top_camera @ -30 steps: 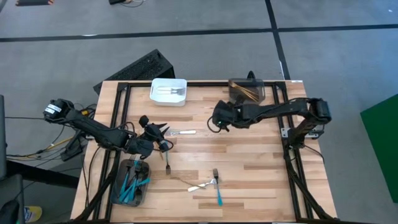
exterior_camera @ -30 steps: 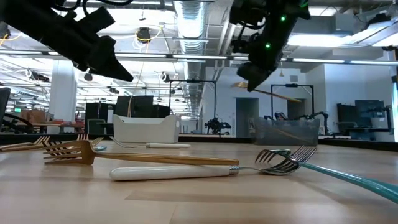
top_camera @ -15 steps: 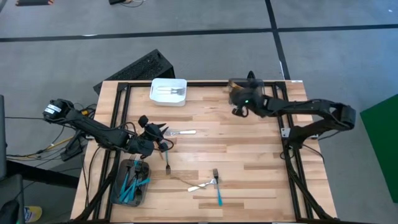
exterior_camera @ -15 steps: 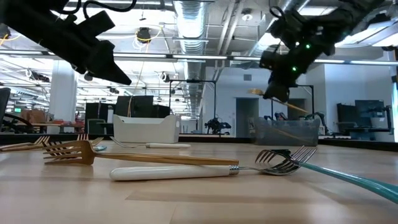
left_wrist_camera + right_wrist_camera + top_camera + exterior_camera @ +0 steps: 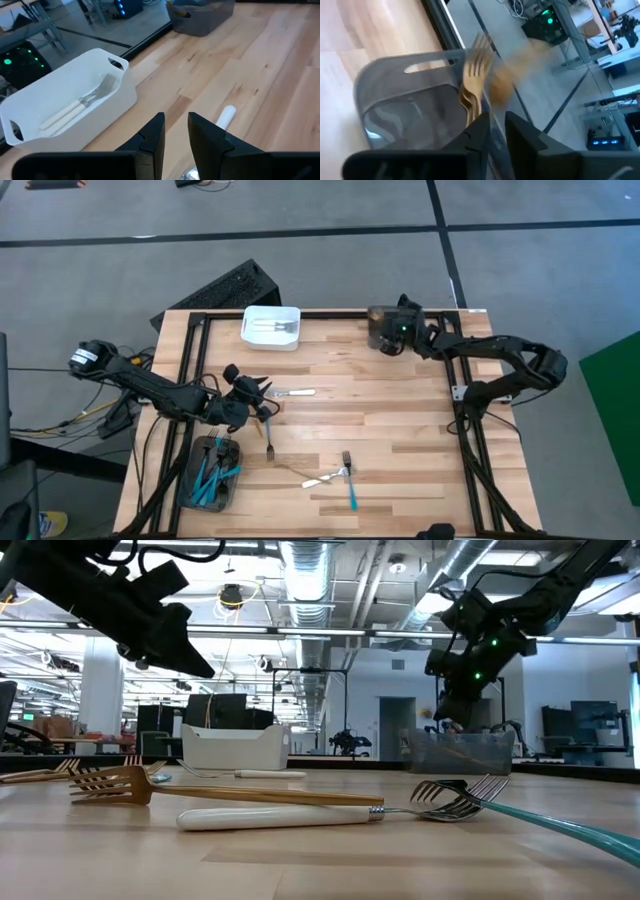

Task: Sort silverware by color (type)
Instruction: Put the gold fork into the top black bin, then put the blue fork into the bottom black bin

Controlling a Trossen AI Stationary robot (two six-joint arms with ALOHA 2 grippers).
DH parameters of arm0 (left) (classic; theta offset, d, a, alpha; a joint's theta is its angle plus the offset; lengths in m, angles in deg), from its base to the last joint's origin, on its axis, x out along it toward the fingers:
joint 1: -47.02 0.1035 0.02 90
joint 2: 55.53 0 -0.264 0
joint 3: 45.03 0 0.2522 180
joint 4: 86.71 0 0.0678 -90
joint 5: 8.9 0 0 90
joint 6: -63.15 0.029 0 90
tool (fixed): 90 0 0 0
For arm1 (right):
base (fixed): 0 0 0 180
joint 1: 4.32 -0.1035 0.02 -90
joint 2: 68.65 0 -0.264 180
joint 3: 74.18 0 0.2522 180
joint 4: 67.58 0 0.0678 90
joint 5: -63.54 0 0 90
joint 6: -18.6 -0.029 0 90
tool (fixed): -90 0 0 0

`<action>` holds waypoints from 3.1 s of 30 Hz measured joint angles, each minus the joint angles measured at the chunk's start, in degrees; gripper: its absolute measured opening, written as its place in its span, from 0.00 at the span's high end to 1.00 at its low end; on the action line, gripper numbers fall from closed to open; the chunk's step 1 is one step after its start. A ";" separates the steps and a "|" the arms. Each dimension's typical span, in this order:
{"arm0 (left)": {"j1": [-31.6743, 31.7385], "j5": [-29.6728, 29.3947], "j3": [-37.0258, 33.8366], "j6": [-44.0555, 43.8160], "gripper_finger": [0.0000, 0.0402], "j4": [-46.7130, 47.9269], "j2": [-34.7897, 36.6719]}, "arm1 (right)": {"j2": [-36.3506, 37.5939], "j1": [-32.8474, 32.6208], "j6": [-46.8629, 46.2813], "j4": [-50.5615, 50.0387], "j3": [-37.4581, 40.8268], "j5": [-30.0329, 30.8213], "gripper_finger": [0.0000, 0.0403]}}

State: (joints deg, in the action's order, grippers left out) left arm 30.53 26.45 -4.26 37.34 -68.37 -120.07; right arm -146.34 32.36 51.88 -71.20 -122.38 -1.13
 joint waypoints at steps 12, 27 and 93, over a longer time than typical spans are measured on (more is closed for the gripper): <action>0.27 0.26 0.00 1.19 0.82 -1.67 0.01 | -0.72 -3.20 -15.69 2.93 0.00 -7.43 0.67; 2.45 23.39 0.00 18.93 0.82 -19.69 -0.35 | 0.22 -27.60 -46.35 14.66 -0.11 -31.53 0.67; 2.14 30.31 0.02 36.48 0.82 -33.44 -5.88 | -28.89 -59.33 -103.60 -0.82 -17.05 -24.20 0.53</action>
State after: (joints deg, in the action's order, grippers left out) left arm 32.68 56.76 -4.24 73.82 -101.81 -125.95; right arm -175.23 -26.97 -51.72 -72.02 -139.43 -25.33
